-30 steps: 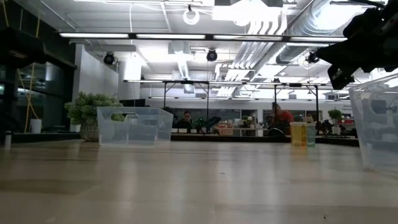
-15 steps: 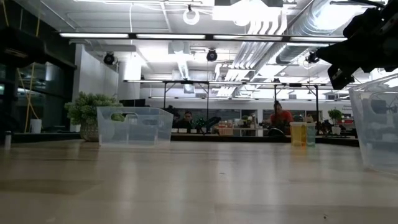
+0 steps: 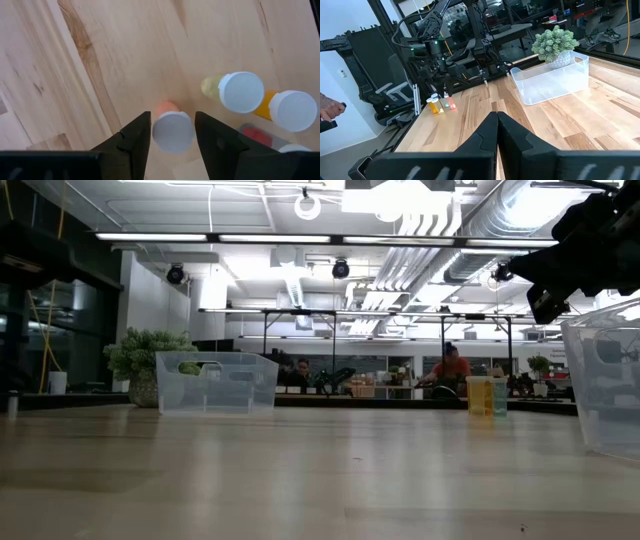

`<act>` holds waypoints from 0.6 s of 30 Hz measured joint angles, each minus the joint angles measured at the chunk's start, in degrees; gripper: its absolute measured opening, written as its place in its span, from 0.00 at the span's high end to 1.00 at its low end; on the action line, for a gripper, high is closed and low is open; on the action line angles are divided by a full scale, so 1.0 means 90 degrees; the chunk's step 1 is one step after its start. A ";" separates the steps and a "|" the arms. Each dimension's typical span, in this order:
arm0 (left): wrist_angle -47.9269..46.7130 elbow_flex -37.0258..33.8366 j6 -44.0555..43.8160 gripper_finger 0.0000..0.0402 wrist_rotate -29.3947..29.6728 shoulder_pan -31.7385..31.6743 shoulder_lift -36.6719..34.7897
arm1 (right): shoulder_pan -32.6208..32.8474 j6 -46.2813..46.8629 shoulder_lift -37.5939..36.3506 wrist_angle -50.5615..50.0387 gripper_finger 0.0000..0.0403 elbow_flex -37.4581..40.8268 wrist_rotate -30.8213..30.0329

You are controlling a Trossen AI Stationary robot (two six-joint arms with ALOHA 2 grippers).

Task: Pick and place medicine bottles into bin by pill shape (circle, oval)
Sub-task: Put the pink tablet bottle into the top transparent bin

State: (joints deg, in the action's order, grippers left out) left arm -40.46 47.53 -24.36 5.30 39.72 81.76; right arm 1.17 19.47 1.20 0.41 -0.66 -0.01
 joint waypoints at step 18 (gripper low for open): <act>-0.0119 0.0000 0.0141 0.59 -0.0129 0.0000 0.0000 | 0.0000 -0.0001 -0.0001 0.0001 1.00 0.0001 0.0000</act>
State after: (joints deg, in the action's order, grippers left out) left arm -41.53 47.53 -23.09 4.14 39.72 81.76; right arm 1.17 19.46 1.19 0.43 -0.65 -0.01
